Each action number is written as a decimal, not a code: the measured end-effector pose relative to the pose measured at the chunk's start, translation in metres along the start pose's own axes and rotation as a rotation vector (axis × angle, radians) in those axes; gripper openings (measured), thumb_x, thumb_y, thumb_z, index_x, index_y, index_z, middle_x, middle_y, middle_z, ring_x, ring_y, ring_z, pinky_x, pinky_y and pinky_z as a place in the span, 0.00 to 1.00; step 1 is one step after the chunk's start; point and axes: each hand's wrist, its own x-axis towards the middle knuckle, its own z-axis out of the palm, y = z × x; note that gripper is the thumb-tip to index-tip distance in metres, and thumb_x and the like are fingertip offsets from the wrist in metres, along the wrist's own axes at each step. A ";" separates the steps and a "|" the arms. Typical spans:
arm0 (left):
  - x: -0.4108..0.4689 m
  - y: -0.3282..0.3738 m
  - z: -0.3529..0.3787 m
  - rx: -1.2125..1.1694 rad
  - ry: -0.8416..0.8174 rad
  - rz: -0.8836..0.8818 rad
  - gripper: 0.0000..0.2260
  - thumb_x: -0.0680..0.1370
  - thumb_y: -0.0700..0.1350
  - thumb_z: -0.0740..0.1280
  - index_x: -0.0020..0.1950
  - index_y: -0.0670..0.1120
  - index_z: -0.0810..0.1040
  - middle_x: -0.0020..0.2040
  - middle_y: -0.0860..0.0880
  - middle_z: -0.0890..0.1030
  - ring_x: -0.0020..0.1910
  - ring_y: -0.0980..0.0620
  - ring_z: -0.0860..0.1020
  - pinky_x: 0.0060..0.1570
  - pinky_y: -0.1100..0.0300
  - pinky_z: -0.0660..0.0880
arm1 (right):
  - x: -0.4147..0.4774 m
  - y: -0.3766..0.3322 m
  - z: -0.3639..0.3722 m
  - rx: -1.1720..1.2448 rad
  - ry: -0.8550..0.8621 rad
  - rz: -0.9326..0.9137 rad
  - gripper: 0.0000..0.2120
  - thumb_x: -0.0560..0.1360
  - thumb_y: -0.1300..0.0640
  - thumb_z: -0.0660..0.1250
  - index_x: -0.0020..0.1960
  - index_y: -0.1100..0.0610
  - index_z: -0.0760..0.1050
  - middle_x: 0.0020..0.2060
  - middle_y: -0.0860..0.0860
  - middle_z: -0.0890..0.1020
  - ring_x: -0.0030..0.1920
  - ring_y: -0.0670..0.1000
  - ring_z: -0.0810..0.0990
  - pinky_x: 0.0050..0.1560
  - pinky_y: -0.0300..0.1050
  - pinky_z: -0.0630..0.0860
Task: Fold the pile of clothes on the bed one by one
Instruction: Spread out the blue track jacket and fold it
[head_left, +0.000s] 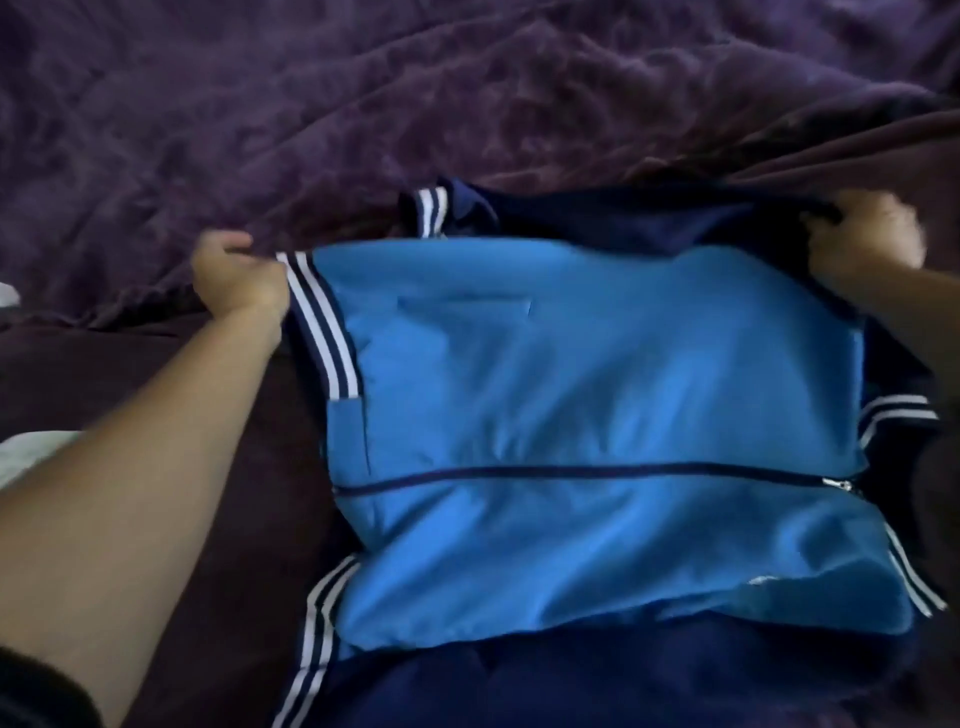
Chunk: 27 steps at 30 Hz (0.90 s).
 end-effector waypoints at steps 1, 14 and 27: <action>0.012 0.007 0.008 -0.018 0.000 0.005 0.13 0.68 0.38 0.69 0.48 0.52 0.74 0.47 0.51 0.78 0.48 0.52 0.78 0.49 0.71 0.72 | 0.013 0.000 0.001 -0.004 -0.001 0.025 0.19 0.77 0.49 0.63 0.62 0.59 0.75 0.57 0.67 0.78 0.57 0.68 0.76 0.60 0.59 0.73; -0.134 -0.143 -0.056 0.309 -0.294 0.013 0.23 0.78 0.53 0.64 0.67 0.40 0.71 0.62 0.38 0.76 0.62 0.39 0.74 0.61 0.49 0.68 | -0.099 0.000 0.031 0.000 -0.054 -0.327 0.37 0.71 0.58 0.71 0.75 0.57 0.59 0.74 0.62 0.59 0.73 0.64 0.57 0.65 0.64 0.63; -0.241 -0.229 -0.177 0.546 -0.170 -0.212 0.07 0.74 0.44 0.70 0.46 0.40 0.78 0.50 0.36 0.79 0.50 0.35 0.77 0.46 0.48 0.74 | -0.347 0.067 0.081 -0.087 -0.480 -0.527 0.15 0.69 0.61 0.72 0.56 0.60 0.80 0.54 0.56 0.80 0.55 0.62 0.77 0.50 0.56 0.76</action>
